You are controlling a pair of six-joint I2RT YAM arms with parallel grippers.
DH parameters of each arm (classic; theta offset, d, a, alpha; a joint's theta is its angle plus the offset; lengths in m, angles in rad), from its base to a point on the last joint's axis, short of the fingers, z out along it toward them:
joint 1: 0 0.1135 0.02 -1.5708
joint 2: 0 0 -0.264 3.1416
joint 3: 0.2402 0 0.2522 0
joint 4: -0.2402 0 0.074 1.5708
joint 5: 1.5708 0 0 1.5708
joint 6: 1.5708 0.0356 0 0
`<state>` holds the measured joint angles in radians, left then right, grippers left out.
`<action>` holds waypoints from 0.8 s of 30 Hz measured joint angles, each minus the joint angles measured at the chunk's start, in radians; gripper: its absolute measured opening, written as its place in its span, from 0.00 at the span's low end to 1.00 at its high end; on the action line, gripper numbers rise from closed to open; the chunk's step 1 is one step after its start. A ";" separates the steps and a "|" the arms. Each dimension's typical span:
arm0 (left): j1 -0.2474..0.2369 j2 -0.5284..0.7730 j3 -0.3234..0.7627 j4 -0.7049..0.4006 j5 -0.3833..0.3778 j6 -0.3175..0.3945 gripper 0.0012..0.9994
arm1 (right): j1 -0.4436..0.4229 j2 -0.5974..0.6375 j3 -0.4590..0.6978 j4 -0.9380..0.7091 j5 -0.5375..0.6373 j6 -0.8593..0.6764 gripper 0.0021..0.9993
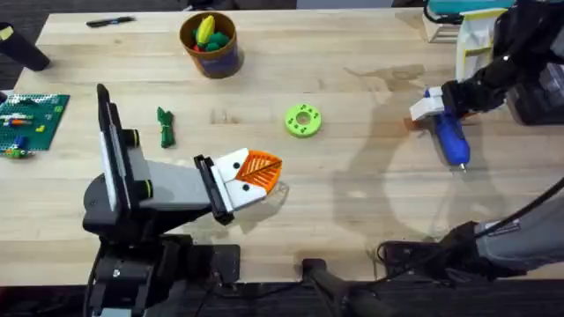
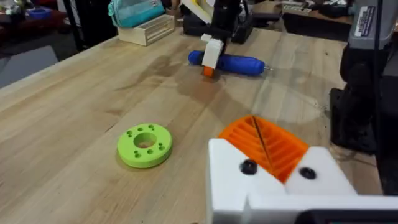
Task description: Pick up the gripper from the table and insert it into the empty holder that is missing its gripper. Then pick up a screw, insert it into the mounting hole, and use the screwdriver to tighten it. Finally, clean up the table by picking up the vegetable and placing it into the bucket.
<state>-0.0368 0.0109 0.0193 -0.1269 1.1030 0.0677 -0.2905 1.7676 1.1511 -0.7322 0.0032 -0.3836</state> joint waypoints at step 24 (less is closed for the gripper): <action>0.000 0.000 0.000 0.000 0.000 0.000 0.00 | -0.003 -0.025 0.054 -0.137 -0.034 -0.002 0.01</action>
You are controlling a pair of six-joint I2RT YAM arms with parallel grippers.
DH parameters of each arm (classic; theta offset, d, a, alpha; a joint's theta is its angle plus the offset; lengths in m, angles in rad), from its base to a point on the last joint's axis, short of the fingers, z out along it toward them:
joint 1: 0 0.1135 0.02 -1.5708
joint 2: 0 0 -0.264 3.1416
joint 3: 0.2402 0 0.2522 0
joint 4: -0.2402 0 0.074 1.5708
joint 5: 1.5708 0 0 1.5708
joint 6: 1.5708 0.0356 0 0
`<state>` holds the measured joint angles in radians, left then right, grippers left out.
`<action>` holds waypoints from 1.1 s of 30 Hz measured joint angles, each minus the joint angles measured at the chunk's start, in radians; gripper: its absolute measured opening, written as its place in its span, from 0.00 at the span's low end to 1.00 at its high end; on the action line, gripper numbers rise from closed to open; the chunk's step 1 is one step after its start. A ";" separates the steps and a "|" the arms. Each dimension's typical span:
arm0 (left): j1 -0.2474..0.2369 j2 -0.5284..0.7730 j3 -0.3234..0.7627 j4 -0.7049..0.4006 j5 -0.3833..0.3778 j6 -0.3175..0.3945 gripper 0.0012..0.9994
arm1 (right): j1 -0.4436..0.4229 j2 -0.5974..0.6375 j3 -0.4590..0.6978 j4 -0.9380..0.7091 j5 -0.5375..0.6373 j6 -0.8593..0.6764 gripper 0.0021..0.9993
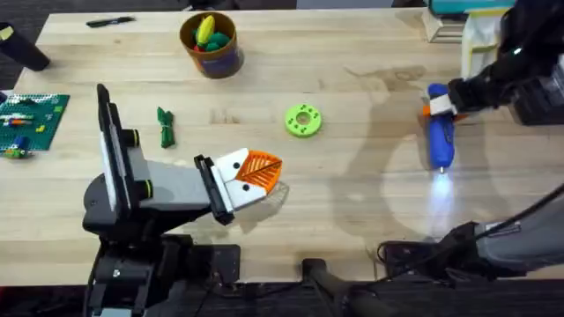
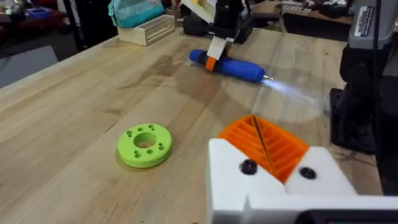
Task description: Pick up the gripper from the table and insert it into the empty holder that is missing its gripper. Then pick up a screw, insert it into the mounting hole, and use the screwdriver to tighten it. Finally, clean up the table by picking up the vegetable and placing it into the bucket.
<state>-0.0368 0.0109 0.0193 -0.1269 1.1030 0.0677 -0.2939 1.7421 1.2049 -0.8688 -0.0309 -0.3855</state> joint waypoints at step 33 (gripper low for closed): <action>0.000 0.000 0.000 0.000 0.000 0.000 0.00 | 0.297 -0.638 0.109 0.083 -0.987 0.023 0.01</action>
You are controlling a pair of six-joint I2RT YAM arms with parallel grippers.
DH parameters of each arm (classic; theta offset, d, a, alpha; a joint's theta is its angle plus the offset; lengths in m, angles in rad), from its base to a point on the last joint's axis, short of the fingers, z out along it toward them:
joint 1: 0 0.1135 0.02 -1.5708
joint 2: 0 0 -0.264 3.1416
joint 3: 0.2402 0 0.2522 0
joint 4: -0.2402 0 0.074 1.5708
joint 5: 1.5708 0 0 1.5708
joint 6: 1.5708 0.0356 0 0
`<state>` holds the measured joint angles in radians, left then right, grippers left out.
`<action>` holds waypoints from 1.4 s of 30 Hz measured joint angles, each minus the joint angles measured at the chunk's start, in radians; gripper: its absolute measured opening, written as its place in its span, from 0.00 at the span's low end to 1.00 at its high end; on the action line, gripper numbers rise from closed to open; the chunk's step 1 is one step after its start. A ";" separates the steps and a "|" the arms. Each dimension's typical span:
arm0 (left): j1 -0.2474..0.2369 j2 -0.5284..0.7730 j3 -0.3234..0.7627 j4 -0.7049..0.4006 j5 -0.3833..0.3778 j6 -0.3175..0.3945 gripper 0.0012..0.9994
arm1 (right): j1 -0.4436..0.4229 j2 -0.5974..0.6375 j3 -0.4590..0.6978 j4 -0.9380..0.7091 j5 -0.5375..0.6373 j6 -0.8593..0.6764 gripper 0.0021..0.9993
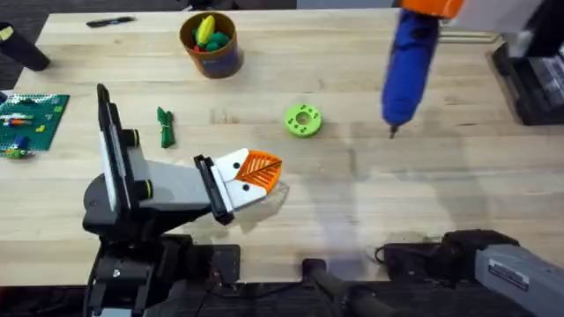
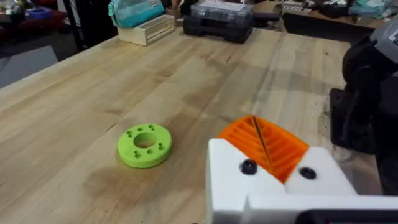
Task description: Pick up the gripper from the table and insert it into the empty holder that is missing its gripper. Then pick up a screw, insert it into the mounting hole, and use the screwdriver to tighten it. Finally, clean up the table by picking up the vegetable and placing it into the bucket.
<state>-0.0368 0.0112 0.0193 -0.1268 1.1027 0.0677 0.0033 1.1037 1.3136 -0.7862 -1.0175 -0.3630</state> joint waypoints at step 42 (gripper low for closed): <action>0.000 0.000 0.000 0.000 0.000 0.000 0.00 | 0.471 0.102 -0.626 1.752 -0.054 0.695 0.01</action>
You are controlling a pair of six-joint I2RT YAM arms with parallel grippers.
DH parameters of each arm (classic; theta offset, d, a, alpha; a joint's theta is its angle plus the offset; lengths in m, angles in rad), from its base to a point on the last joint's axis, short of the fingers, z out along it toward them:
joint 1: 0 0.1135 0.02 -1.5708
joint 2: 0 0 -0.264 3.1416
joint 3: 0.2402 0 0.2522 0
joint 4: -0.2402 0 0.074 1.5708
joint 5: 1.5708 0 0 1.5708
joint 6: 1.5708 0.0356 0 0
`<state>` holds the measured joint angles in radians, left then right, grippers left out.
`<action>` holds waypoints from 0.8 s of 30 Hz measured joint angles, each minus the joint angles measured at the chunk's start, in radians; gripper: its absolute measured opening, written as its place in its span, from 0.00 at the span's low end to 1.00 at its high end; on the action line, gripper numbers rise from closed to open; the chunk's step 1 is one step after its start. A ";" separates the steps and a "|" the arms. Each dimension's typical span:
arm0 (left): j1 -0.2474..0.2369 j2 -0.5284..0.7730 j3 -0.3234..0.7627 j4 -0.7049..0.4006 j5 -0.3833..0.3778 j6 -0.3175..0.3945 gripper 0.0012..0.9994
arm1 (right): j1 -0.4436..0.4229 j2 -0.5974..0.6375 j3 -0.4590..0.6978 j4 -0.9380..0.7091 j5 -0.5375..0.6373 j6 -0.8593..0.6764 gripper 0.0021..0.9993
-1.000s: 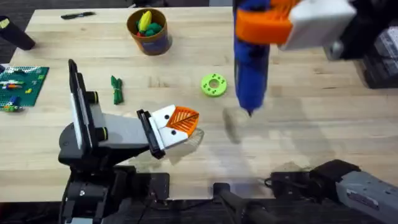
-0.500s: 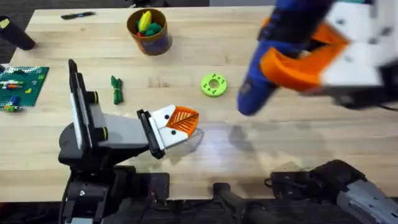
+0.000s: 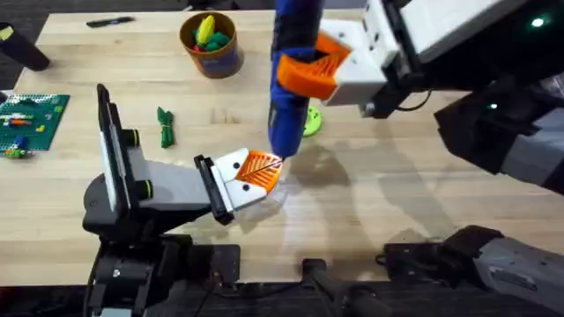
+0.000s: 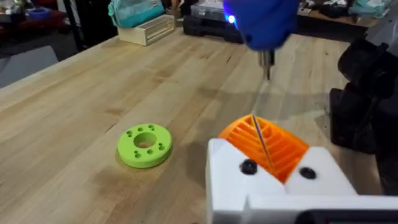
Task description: Pick up the gripper from the table and insert it into the empty holder that is missing its gripper. Then pick up a screw, insert it into the mounting hole, and use the screwdriver to tighten it. Finally, clean up the table by picking up the vegetable and placing it into the bucket.
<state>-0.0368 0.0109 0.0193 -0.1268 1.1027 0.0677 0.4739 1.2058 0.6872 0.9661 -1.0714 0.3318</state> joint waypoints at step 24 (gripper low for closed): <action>0.000 0.000 0.000 0.000 0.000 0.000 0.00 | 0.188 0.061 0.059 0.012 0.100 -0.207 0.01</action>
<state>-0.0368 0.0109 0.0193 -0.1268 1.1030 0.0677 0.6622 1.2666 0.7461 0.9780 -0.9713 0.1252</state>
